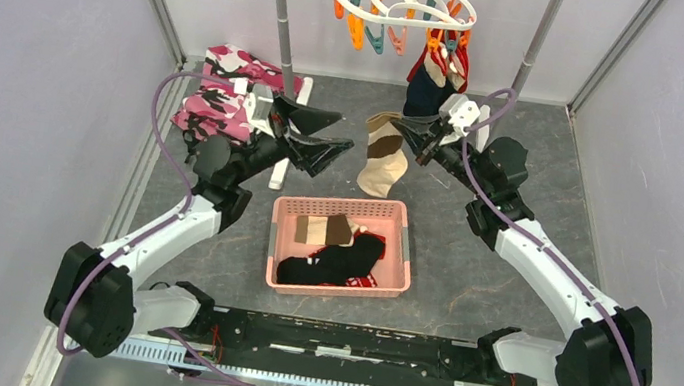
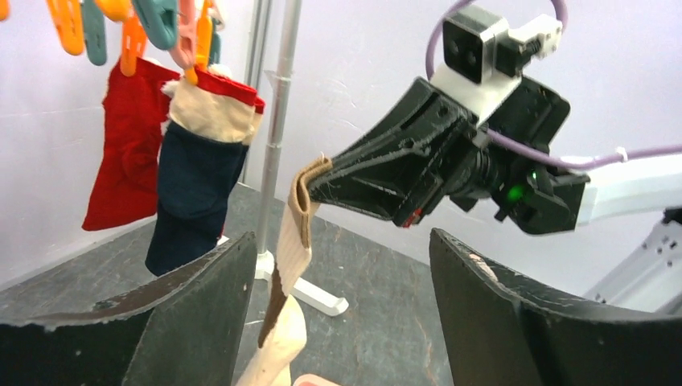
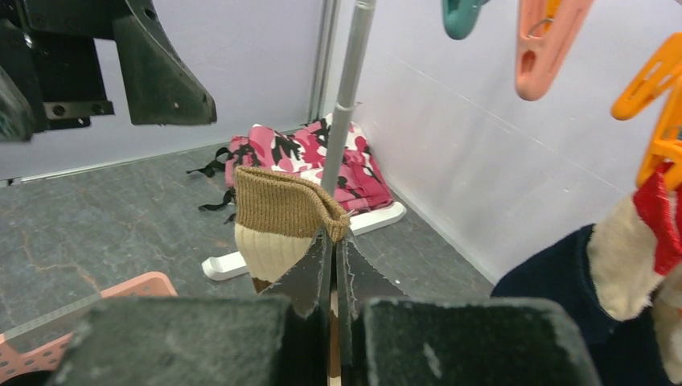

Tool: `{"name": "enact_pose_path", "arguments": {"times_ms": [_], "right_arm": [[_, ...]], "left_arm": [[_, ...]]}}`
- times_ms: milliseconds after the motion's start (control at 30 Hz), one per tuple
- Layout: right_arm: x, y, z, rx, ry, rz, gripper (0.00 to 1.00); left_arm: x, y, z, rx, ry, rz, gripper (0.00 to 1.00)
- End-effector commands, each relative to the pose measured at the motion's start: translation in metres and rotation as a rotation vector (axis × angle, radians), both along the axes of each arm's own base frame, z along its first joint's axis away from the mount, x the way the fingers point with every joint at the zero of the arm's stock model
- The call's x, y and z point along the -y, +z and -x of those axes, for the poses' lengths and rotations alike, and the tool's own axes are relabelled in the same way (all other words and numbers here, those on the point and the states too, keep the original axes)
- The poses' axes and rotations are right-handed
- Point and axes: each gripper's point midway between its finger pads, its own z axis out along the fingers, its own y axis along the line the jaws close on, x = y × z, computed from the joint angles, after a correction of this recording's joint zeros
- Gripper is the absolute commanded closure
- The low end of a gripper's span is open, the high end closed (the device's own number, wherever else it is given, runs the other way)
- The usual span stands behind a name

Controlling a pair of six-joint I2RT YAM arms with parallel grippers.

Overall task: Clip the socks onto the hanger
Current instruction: Pick up the sock from the bin.

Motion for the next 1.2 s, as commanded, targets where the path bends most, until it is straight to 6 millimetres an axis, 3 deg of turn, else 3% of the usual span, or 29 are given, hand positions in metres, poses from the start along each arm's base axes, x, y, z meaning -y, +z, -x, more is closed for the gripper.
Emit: {"name": "enact_pose_path", "arguments": {"times_ms": [0, 133, 433, 600, 700, 1033, 1167], "right_arm": [[0.018, 0.018, -0.008, 0.044, -0.084, -0.041, 1.00], [0.024, 0.018, -0.012, 0.039, -0.104, -0.061, 1.00], [0.031, 0.015, -0.021, -0.012, -0.116, -0.108, 1.00], [0.031, 0.014, -0.024, -0.025, -0.108, -0.129, 1.00], [0.030, 0.015, -0.025, -0.029, -0.103, -0.139, 1.00], [0.037, 0.012, -0.027, -0.031, -0.129, -0.147, 1.00], [0.040, 0.010, -0.028, -0.031, -0.140, -0.146, 1.00]], "left_arm": [[-0.004, 0.033, -0.015, -0.098, 0.048, 0.081, 0.12], [0.002, 0.040, -0.027, -0.224, 0.021, 0.112, 0.01], [0.005, 0.068, -0.042, -0.334, 0.075, 0.175, 0.00], [0.022, 0.078, -0.053, -0.338, 0.183, 0.121, 0.00], [0.033, 0.073, -0.068, -0.341, 0.269, 0.076, 0.00], [0.064, 0.077, -0.105, -0.318, 0.369, 0.060, 0.23], [0.069, 0.077, -0.122, -0.313, 0.415, 0.062, 0.25]]}}
